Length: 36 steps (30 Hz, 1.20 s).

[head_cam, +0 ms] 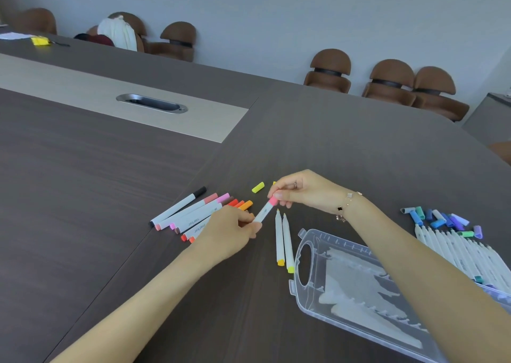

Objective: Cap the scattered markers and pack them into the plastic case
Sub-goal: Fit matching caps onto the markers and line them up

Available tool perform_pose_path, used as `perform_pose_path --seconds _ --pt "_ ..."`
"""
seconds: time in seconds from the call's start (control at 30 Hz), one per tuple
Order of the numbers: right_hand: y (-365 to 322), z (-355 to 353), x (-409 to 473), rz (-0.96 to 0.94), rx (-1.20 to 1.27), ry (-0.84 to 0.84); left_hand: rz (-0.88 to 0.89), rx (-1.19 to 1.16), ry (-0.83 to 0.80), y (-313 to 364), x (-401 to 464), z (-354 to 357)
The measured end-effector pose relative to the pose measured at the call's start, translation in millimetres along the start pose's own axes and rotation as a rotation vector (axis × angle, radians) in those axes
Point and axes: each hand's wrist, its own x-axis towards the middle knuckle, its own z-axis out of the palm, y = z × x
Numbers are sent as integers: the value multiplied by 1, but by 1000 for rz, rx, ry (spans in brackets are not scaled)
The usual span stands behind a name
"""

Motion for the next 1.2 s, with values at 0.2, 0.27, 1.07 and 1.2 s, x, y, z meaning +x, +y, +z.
perform_pose_path --seconds 0.2,0.27,1.07,1.2 --pt "4 0 6 22 -33 72 -17 185 60 -4 3 -13" --pt "16 -4 11 44 -139 243 -26 366 14 -2 4 -9" --pt "41 6 38 181 -672 262 -64 438 -159 40 13 31" --pt "37 3 20 171 -312 392 -25 425 -121 35 12 25"
